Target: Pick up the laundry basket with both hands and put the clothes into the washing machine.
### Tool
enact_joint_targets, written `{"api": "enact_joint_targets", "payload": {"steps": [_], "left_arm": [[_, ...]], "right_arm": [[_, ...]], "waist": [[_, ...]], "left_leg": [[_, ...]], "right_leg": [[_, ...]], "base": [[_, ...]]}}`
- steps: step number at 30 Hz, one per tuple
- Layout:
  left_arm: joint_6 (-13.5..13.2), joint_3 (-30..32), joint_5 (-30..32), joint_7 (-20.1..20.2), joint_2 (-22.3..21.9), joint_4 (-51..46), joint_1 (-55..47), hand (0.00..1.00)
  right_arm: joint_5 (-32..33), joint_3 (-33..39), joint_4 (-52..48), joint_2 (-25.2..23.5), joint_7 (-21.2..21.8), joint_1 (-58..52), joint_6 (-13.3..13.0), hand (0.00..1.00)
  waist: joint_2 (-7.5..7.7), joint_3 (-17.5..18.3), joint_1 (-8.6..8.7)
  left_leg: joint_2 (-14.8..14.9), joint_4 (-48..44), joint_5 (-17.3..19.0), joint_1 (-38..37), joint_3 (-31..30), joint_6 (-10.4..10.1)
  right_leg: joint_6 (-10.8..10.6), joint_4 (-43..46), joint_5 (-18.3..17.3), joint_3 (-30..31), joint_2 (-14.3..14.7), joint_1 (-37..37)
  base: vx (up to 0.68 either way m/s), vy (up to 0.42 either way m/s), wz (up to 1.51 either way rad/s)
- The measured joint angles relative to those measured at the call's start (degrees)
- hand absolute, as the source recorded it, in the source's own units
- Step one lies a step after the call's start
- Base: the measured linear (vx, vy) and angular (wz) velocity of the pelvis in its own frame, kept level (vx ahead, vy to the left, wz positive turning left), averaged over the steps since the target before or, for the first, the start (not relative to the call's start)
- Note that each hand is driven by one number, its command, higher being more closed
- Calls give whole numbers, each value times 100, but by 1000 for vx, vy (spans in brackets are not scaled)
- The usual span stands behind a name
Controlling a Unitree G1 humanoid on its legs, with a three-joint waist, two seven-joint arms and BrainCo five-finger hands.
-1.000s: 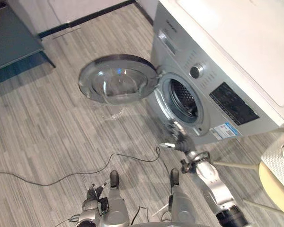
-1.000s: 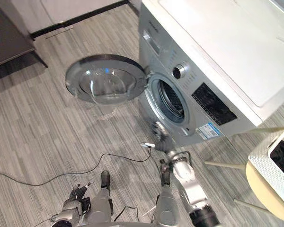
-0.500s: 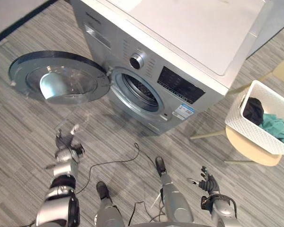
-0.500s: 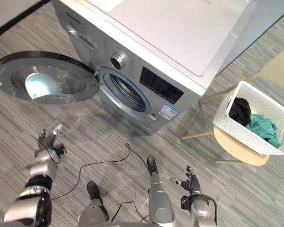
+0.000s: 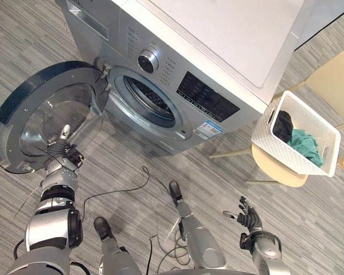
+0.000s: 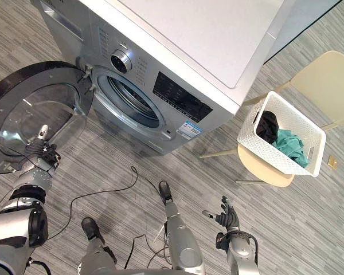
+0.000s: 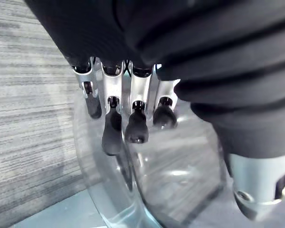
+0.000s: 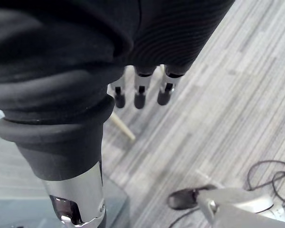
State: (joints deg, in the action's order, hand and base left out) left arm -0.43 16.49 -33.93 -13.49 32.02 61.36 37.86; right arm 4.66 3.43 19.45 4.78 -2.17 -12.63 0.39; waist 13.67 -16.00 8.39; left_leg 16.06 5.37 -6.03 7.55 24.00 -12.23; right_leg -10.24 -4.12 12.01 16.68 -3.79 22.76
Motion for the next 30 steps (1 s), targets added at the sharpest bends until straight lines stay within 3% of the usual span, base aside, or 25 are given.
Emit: {"api": "enact_joint_targets", "payload": {"steps": [3, 8, 11, 14, 19, 24, 27, 30], "left_arm": [[-65, 243, -329, -50, 175, 2, 168, 0], [-238, 596, -368, -125, 242, -22, 170, 0], [-345, 629, -460, -191, -92, -724, -359, 0], [-536, 612, -295, -179, -830, -1684, -1326, 0], [-479, 534, 231, -10, -2064, -1649, -3088, 0], [-247, 412, 1280, 466, -2905, -627, -4013, 0], [-94, 465, 1877, 563, -3162, -191, -4306, 0], [19, 486, 3200, 636, -3133, -96, -4314, 0]], "right_arm": [[6, 6, 1, -4, -27, 1, 0, 0], [23, 7, 81, -25, -27, -9, -18, 0], [-121, 12, 348, -142, -30, -27, 7, 0], [-252, 28, 490, -252, -56, -17, 14, 0], [-331, 575, 1054, -234, -118, 192, 20, 0], [-530, 1321, 2788, -88, -212, 396, 160, 0], [-547, 1389, 3252, -95, -277, 462, 236, 0], [-707, 1386, 3615, -44, -271, 578, 254, 0]], "waist": [[39, -64, -9], [13, -102, -24], [-43, -148, -113], [-161, -227, -308], [-677, -220, -461], [-1272, 333, -660], [-1440, 594, -751], [-1489, 899, -755]], "left_leg": [[5, 0, -22, 69, -17, -27], [27, -2, -24, 48, -99, -28], [54, -3, -19, -53, -221, -30], [14, -3, -14, -94, -356, -33], [-50, -2, -10, -226, -592, -19], [-148, 4, 44, -453, -988, 58], [-200, 20, 70, -610, -1104, 81], [-187, 41, 89, -752, -1260, 106]], "right_leg": [[-16, 2, 11, 1, 3, 62], [-16, -4, 11, -59, -2, -37], [-21, -11, 4, -100, -12, -224], [-39, -11, -143, -167, -83, -360], [-44, 126, -326, -462, -182, -634], [-80, 270, -645, -904, -362, -1149], [-99, 379, -791, -1048, -439, -1372], [-60, 414, -881, -1227, -458, -1639]], "base": [[0, 0, 0], [8, 19, 9], [2, 31, 22], [-14, 34, 24], [-1, 31, 28], [21, 32, 48], [-9, 37, 34], [-27, 14, 27]]}}
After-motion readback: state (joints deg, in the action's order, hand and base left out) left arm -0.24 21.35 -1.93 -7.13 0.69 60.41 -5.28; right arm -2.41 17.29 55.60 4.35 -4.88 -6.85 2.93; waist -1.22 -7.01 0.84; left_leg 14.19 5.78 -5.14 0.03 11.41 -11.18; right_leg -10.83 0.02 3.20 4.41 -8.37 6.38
